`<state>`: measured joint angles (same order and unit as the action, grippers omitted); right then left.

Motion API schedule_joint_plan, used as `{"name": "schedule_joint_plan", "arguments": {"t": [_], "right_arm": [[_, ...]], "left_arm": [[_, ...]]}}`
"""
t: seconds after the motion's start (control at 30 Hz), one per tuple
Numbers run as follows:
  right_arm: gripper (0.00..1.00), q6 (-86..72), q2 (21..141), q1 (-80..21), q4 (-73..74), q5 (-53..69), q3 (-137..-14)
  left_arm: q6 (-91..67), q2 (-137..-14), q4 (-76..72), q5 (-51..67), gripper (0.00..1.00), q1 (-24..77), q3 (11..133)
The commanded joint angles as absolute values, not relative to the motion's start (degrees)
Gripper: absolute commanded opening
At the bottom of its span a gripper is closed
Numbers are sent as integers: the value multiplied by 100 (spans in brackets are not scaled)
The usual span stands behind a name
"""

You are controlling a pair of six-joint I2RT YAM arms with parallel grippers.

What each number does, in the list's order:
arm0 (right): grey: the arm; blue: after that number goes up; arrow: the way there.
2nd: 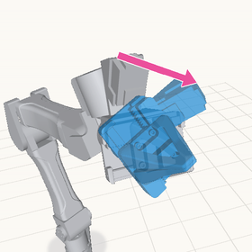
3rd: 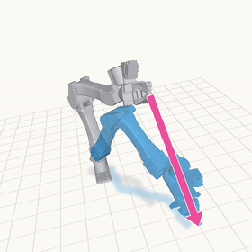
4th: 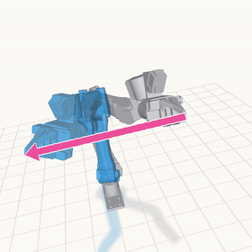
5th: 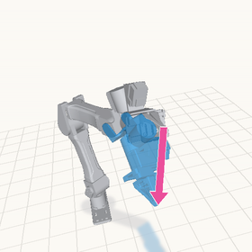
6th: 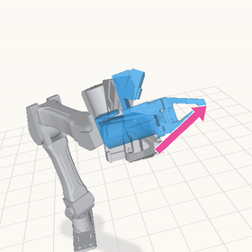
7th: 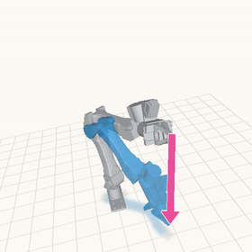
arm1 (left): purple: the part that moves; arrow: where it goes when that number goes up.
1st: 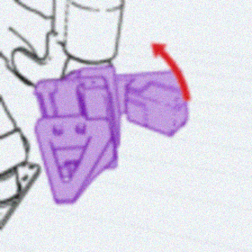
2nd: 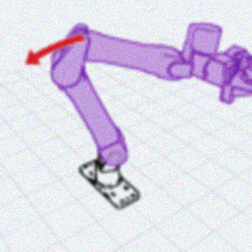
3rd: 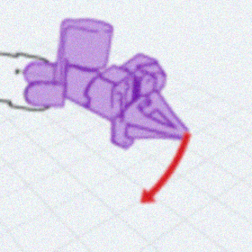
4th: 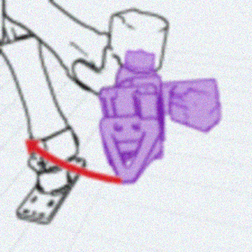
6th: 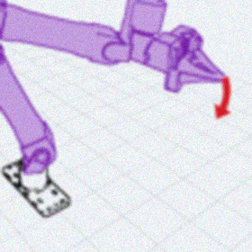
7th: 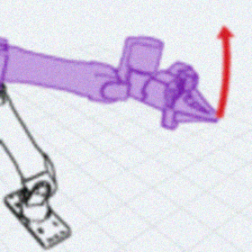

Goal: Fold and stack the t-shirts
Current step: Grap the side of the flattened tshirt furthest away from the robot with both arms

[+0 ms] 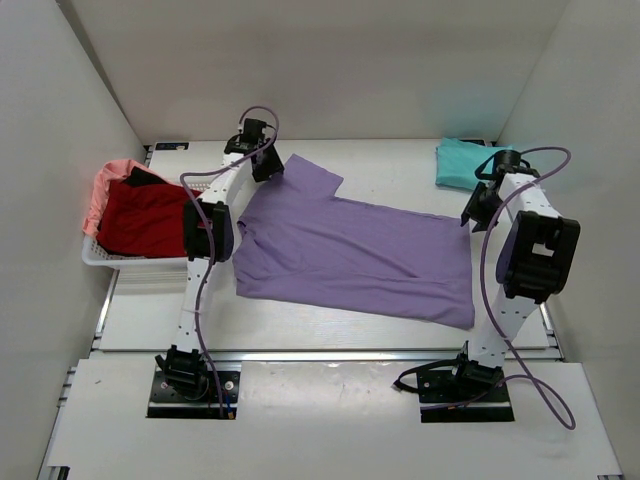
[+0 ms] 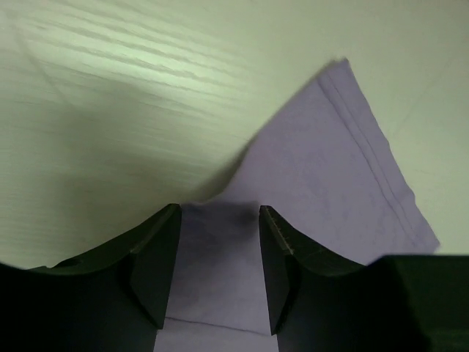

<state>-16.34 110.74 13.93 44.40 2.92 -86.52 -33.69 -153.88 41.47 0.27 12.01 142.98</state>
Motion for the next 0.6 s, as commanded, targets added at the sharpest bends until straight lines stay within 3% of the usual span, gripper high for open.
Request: {"name": "schedule_joint_plan", "arguments": {"t": [0.0,0.43,0.5,0.57], "right_arm": [[33,-1626,11101,1415,4447,299,-8728],[37,-1810,12004,1275,4605,-174,-9482],[38,-1846,12189,1275,4719,-368,-9650],[44,-1854,12339,1248,4772,-466,-9834]], "left_arm": [[-3120,-15056,4184,-334,58,1151,14160],[-3260,-15337,3806,527,58,1239,14265],[-3313,-15381,3797,755,51,1231,14290],[-3383,-15442,3797,957,38,1257,14317]]}}
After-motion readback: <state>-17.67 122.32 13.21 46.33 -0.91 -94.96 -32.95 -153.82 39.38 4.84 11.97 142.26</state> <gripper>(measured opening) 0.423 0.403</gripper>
